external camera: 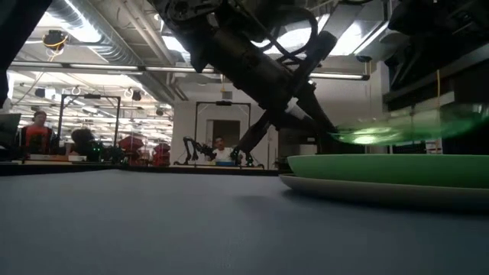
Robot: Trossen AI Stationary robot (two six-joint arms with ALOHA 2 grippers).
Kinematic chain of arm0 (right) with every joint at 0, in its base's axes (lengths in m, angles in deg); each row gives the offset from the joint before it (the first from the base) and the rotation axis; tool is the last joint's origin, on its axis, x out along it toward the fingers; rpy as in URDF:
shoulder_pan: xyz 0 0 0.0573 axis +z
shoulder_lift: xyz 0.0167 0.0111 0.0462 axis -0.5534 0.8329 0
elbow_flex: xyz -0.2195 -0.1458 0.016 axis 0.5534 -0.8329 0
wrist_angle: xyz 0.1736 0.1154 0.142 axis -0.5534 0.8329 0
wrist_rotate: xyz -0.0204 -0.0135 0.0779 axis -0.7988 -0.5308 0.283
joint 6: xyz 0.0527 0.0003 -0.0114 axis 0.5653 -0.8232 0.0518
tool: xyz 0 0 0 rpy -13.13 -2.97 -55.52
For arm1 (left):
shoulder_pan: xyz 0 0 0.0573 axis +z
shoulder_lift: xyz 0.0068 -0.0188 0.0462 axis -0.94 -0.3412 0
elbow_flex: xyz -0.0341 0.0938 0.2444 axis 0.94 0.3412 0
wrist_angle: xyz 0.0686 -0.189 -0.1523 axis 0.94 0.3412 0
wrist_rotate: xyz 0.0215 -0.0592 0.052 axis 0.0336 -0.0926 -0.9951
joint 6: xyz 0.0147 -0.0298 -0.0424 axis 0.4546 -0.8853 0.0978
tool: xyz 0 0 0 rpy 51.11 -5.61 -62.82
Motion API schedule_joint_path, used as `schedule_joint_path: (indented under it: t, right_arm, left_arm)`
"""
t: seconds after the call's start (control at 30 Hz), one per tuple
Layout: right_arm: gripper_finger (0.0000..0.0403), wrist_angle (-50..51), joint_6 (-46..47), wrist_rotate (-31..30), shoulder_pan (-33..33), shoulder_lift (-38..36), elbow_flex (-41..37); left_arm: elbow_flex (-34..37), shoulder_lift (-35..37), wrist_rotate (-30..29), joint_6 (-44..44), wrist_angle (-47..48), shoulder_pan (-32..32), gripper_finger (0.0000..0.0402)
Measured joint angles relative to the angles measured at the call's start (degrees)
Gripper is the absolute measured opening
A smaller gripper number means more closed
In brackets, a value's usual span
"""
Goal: Stack plastic plates
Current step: Stack the green plate on top of the blue plate
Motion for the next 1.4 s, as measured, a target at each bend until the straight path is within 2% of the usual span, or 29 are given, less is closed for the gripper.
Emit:
schedule_joint_path:
  t: [1.4]
  right_arm:
    - [0.0087,0.0,0.0,0.0,0.0,0.0,0.0]
  left_arm:
    - [0.1,-1.8,-4.3,-1.5,-0.4,-1.6,0.0]
